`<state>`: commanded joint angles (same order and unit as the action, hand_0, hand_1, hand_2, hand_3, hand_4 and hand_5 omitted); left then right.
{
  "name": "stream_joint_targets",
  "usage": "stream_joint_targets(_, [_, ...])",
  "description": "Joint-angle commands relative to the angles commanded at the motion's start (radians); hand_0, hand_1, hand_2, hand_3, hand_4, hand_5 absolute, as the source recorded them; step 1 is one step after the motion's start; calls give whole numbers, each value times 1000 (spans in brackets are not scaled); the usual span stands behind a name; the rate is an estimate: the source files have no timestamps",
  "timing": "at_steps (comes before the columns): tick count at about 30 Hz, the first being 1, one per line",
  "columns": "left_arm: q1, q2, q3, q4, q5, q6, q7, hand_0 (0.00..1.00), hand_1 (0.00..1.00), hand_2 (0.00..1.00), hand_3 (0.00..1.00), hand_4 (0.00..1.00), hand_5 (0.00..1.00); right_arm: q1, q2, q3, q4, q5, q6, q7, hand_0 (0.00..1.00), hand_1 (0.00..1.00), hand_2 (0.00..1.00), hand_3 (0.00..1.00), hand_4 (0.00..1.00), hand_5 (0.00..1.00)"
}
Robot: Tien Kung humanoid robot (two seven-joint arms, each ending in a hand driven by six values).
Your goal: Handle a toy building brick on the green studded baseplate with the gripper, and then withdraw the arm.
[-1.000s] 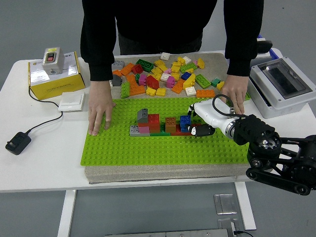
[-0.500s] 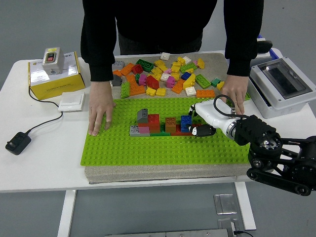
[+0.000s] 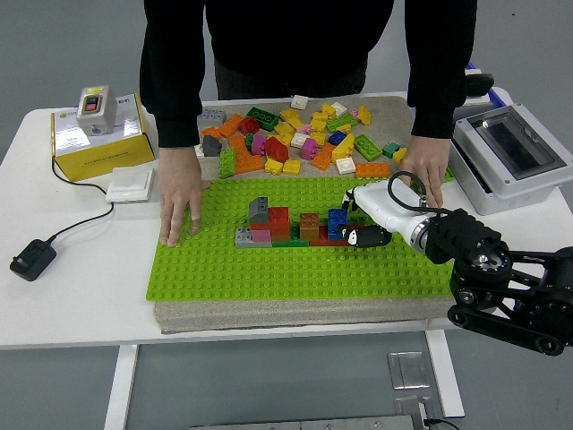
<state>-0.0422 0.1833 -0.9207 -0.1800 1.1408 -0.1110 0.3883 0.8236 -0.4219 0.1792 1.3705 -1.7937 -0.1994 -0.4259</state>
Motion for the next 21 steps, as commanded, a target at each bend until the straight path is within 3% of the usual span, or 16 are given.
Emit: stream_joint_targets(21, [4,0,-2,0,4,1,1,670,641,580,647,84,692,-7,-3,-3,4,-2,-3,1,26,138,663,737,586,496])
